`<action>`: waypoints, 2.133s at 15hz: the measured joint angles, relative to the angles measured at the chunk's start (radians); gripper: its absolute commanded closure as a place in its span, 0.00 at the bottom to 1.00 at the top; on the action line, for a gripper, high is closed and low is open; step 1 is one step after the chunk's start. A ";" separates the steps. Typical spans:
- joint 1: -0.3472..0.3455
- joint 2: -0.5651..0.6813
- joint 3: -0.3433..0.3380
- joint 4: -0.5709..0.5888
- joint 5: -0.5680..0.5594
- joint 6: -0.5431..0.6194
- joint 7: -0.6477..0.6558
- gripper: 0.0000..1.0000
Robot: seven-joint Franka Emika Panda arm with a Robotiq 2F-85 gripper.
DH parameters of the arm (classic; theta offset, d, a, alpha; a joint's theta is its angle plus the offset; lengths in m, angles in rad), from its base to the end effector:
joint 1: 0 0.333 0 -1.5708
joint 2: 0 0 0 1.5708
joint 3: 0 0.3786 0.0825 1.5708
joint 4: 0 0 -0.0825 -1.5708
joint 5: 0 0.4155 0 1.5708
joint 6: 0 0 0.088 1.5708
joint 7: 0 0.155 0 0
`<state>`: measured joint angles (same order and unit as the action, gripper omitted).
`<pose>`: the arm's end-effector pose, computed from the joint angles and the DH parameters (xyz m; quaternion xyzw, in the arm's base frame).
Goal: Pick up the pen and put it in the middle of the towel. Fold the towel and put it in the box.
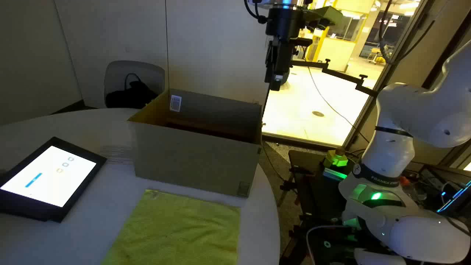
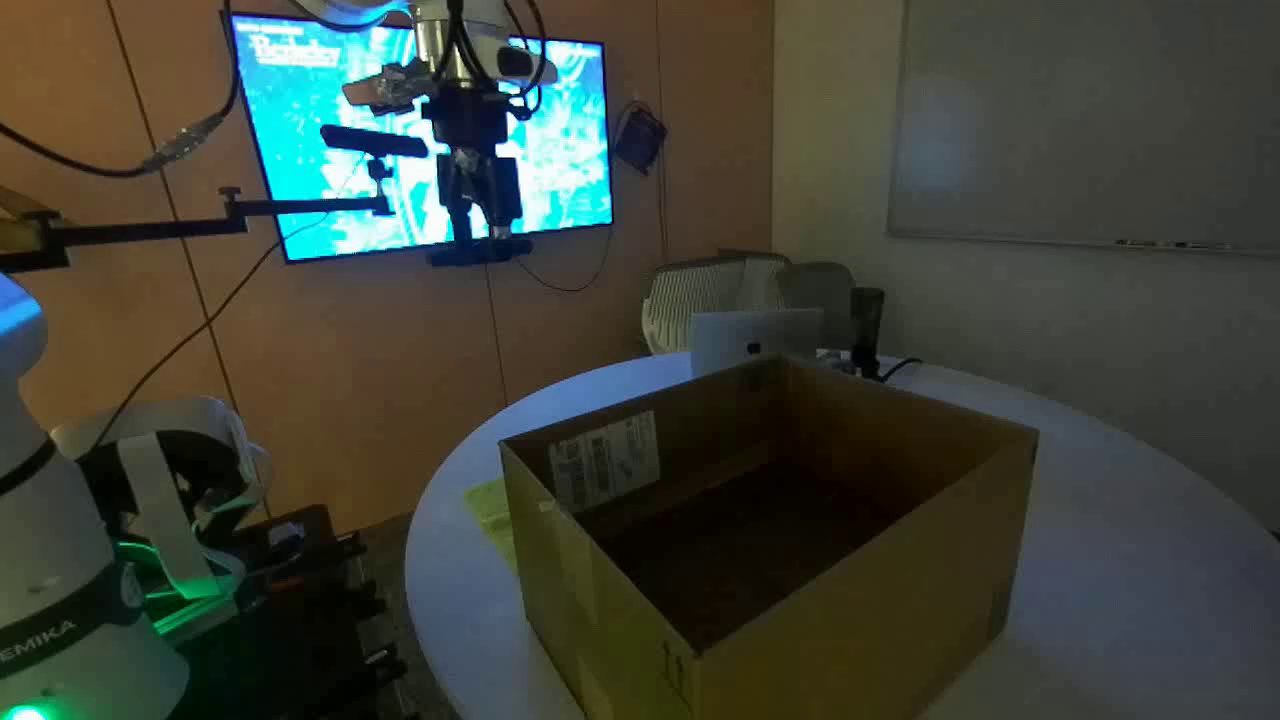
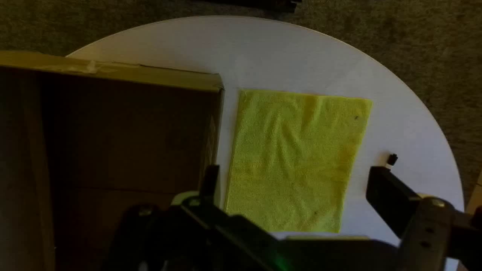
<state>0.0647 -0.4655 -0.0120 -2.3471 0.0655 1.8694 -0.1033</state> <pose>0.4098 0.0292 0.5040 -0.9970 -0.0687 0.0053 0.0341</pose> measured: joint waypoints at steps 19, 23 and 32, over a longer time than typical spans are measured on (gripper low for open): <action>0.103 0.464 0.182 0.070 -0.003 0.441 0.059 0.00; 0.177 0.676 0.234 0.186 -0.070 0.532 0.183 0.00; 0.399 1.059 0.187 0.517 -0.177 0.598 0.579 0.00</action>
<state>0.4635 0.5939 0.1746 -1.8302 -0.1115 2.4670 0.4759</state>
